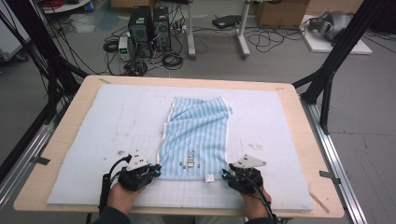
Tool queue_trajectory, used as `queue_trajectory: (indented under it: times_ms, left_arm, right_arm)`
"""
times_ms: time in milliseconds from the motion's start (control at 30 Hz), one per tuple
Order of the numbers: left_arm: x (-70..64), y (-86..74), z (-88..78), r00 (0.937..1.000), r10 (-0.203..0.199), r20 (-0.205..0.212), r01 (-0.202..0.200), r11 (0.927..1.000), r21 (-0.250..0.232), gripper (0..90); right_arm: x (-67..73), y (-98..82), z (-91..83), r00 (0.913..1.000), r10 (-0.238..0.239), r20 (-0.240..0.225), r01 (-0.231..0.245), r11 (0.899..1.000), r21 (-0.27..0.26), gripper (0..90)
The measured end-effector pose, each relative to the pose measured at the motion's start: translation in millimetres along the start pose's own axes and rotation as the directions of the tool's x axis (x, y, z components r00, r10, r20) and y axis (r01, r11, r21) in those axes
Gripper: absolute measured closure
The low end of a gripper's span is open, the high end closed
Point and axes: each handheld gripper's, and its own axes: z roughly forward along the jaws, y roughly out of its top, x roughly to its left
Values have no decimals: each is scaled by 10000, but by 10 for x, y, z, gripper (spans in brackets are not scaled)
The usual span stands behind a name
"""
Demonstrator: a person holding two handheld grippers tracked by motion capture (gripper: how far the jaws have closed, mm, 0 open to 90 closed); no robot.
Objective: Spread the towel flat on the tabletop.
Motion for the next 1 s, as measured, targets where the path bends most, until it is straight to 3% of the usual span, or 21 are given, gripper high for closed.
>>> queue_trajectory:
  times_ms: [33,67,200,400,600,767,800,833,867,933,1000]
  left_arm:
    - [-2,-3,-5,10000,-54,50,54,10000,-7,860]
    - [-2,-10,-16,9999,-107,130,107,9999,-1,861]
    - [-51,-75,-90,9984,-190,524,193,9998,-58,862]
    - [-206,-200,-242,9957,18,925,8,9996,-283,861]
    - [-383,-275,-337,9910,445,1260,-407,9986,-326,850]
    - [-488,-350,-419,9815,581,1825,-549,9982,-225,850]
    - [-479,-345,-433,9803,519,1906,-476,9985,-270,832]
    - [-459,-325,-446,9837,303,1773,-219,9986,-491,778]
    - [-442,-308,-451,9871,96,1600,9,9978,-656,669]
    - [-374,-255,-460,9926,-265,1181,394,9934,-1079,513]
    - [-294,-195,-465,9946,-394,961,533,9878,-1466,470]
  right_arm:
    - [6,-6,-5,9997,16,-240,-15,10000,11,848]
    - [12,-7,-9,9992,-26,-398,27,10000,12,874]
    - [70,-44,-92,9990,-382,-229,385,9991,151,882]
    - [140,-204,-361,9977,-586,-333,583,9982,-101,882]
    - [217,-349,-597,9974,-616,-366,608,9979,-236,880]
    - [312,-475,-713,9966,-757,-339,759,9971,47,880]
    - [331,-490,-732,9965,-762,-345,762,9971,-3,878]
    - [340,-496,-746,9966,-747,-333,745,9972,-78,869]
    - [345,-493,-752,9974,-627,-340,622,9979,-173,838]
    - [327,-467,-735,9986,-483,-203,476,9983,-333,715]
    - [286,-411,-699,9999,-96,44,98,9982,-592,609]
